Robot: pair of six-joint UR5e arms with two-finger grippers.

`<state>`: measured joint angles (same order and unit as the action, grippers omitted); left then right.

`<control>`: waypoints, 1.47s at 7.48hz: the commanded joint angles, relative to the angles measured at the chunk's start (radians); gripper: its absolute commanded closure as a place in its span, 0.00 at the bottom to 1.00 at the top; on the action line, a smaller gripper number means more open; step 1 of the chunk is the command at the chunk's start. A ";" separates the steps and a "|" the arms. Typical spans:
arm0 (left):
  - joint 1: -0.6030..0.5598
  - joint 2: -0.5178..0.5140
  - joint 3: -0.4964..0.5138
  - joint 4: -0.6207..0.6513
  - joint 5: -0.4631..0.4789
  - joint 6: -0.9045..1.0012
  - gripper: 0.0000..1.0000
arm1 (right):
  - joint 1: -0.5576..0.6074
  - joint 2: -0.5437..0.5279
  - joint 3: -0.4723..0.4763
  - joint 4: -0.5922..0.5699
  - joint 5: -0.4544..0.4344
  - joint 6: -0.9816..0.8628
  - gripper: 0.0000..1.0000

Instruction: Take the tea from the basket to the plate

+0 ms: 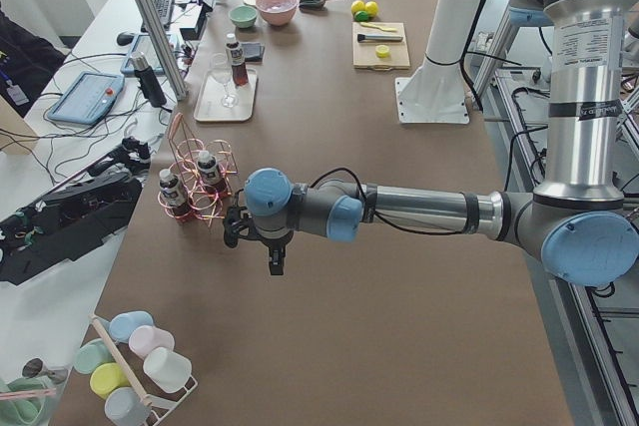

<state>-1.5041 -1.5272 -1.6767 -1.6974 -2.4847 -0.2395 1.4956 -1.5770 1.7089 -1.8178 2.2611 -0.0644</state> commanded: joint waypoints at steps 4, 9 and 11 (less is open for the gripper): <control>-0.139 0.012 -0.035 0.259 0.148 0.344 0.02 | -0.001 -0.005 0.000 0.000 0.000 0.000 0.00; -0.131 -0.004 -0.026 0.254 0.156 0.342 0.02 | -0.001 -0.006 0.000 0.000 0.000 0.000 0.00; -0.130 -0.004 -0.027 0.254 0.156 0.342 0.02 | 0.000 -0.005 0.000 0.000 0.002 0.000 0.00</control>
